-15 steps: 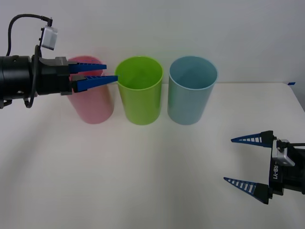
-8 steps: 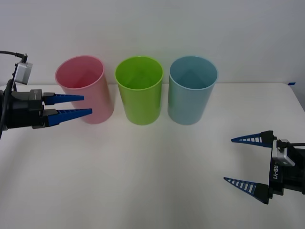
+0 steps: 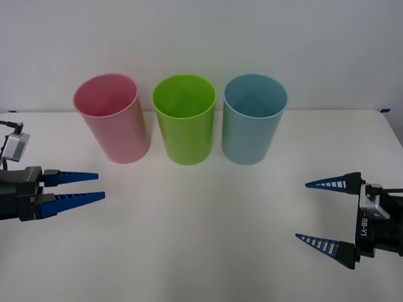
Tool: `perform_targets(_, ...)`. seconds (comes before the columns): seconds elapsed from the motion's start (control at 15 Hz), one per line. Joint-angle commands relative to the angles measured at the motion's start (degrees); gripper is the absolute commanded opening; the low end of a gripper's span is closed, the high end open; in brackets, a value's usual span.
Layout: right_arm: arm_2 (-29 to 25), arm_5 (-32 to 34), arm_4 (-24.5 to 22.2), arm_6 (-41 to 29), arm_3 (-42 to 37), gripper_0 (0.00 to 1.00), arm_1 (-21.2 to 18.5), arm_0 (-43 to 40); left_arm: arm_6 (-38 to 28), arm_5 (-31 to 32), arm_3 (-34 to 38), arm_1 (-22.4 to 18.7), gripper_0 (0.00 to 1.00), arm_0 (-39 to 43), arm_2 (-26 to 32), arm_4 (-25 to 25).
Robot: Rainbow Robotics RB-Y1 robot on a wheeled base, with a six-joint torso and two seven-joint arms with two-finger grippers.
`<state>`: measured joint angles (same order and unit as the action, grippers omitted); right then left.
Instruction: Put cans in the blue bin and PET bottles in the pink bin and trash in the green bin.
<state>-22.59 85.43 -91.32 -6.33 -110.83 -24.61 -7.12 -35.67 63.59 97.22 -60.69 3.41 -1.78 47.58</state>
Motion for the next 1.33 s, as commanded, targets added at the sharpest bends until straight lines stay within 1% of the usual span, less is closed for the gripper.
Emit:
perform_targets(0.07,0.0,0.0,0.0,0.0,0.0,1.0,0.0,0.0,1.1,1.9,0.7,2.0,1.0,4.9,1.9,1.0)
perform_targets(0.13,0.0,0.0,0.0,0.0,0.0,1.0,0.0,0.0,1.3,3.6,0.6,3.7,1.0,6.2,3.4,3.0)
perform_targets(0.27,0.0,0.0,0.0,0.0,0.0,1.0,0.0,0.0,1.4,7.9,0.6,8.8,1.0,8.5,7.0,7.6)
perform_targets(0.4,0.0,0.0,0.0,0.0,0.0,1.0,0.0,0.0,2.0,11.6,0.7,13.7,1.0,9.4,10.0,12.6)
perform_targets(0.47,0.0,0.0,0.0,0.0,0.0,1.0,0.0,0.0,2.4,13.5,0.7,15.4,1.0,9.5,11.0,14.8)
perform_targets(0.53,0.0,0.0,0.0,0.0,0.0,1.0,0.0,0.0,3.9,13.9,0.7,17.4,1.0,10.0,11.6,17.5)
perform_targets(0.67,0.0,0.0,0.0,0.0,0.0,1.0,0.0,0.0,6.3,14.5,0.8,19.4,1.0,11.2,13.2,21.8)
perform_targets(0.87,0.0,0.0,0.0,0.0,0.0,1.0,0.0,0.0,6.5,15.6,2.2,20.4,1.0,12.9,13.8,24.3)
perform_targets(1.07,0.0,0.0,0.0,0.0,0.0,1.0,0.0,0.0,6.5,17.4,3.7,24.7,1.0,13.6,17.3,28.4)
perform_targets(1.33,0.0,0.0,0.0,0.0,0.0,1.0,0.0,0.0,6.5,17.3,3.8,25.7,1.0,13.1,17.3,30.1)
